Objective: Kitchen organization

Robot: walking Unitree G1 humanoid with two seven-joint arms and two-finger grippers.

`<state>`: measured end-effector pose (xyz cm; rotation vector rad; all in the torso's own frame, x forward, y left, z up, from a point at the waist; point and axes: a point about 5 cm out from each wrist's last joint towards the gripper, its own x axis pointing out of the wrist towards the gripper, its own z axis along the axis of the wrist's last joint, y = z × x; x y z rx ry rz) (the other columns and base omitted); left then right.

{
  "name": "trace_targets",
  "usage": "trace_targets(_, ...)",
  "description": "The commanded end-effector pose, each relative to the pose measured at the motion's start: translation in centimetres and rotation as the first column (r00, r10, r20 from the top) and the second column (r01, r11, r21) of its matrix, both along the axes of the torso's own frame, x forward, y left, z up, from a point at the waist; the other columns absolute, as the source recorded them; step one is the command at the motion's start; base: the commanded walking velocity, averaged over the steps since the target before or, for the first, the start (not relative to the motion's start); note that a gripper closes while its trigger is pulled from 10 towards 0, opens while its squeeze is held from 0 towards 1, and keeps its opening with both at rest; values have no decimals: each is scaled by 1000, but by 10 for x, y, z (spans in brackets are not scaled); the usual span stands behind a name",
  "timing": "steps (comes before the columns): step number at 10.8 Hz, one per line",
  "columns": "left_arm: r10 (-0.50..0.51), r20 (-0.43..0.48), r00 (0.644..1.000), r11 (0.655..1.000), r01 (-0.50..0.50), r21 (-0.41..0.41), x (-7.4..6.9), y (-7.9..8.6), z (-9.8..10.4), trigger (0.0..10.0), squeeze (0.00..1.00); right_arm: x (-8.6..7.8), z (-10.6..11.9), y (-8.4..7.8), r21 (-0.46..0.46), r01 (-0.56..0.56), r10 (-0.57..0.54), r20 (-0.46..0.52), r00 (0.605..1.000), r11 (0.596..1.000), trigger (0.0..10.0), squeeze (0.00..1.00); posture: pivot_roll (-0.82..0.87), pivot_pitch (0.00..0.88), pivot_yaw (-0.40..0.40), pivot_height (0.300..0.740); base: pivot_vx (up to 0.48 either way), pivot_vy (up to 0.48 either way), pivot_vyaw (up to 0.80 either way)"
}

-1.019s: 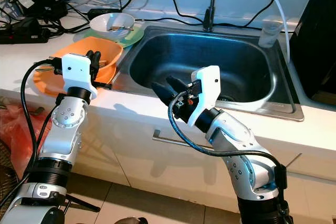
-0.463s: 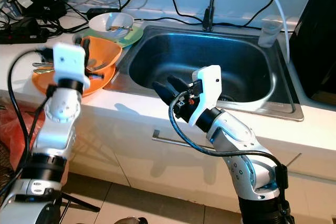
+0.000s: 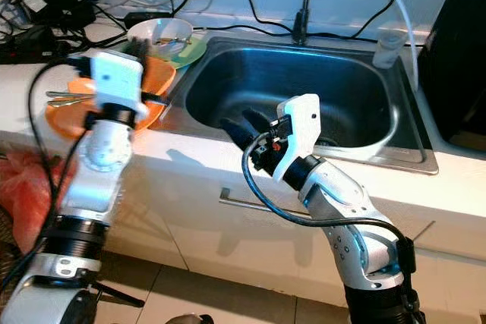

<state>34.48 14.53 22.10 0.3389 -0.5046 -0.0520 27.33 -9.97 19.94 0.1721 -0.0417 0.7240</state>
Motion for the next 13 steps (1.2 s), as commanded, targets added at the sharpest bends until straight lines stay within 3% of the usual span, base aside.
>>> trace_targets(1, -47, 33, 998, 999, 47, 1, 1, -8, 10, 0, 0, 0, 10, -1, 3, 25, -25, 44, 999, 1000, 10000, 0, -28, 0, 67, 740, 0, 0, 0)
trace_targets(2, -55, 30, 998, 999, 55, -1, 1, -10, 9, 0, 0, 0, 11, -2, 6, 27, -27, 44, 999, 1000, 10000, 0, -28, 0, 68, 740, 0, 0, 0)
trace_targets(4, -138, -26, 990, 989, 137, -47, 8, -28, -1, 0, 0, -3, 8, -1, -5, 31, -30, 40, 999, 1000, 10000, 0, -51, 0, 77, 740, 0, 0, 0)
trace_targets(6, -214, -70, 974, 974, 207, -86, 15, -50, -7, 0, 0, -5, 9, -9, -68, 108, -105, 48, 993, 992, 10000, 0, -105, 0, 98, 740, 0, 0, 0)
trace_targets(9, -270, -159, 950, 960, 253, -120, 24, -66, -23, 0, 0, -10, 8, -17, -77, 157, -156, 18, 988, 985, 10000, 0, -153, 0, 119, 740, 0, 0, 0)
trace_targets(10, -278, -218, 936, 958, 253, -135, 28, -71, -33, 2118, 0, -14, 4, -18, -91, 162, -164, -14, 986, 983, 10000, 0, -181, 0, 130, 740, 0, 0, 0)
trace_targets(11, -288, -330, 899, 954, 237, -186, 33, -75, -51, 3216, 0, -20, 2, -17, -100, 164, -169, -36, 985, 981, 10000, 0, -216, 0, 143, 740, 0, 0, 0)
trace_targets(12, -292, -358, 887, 951, 229, -208, 34, -76, -56, 3216, 0, -22, 2, -17, -97, 165, -169, -37, 985, 981, 10000, 0, -225, 0, 147, 740, 0, 0, 0)
trace_targets(13, -294, -392, 872, 951, 228, -207, 37, -78, -60, 3922, 0, -27, 5, -16, -85, 167, -170, -35, 985, 982, 10000, 0, -249, 0, 160, 740, 0, 0, 0)
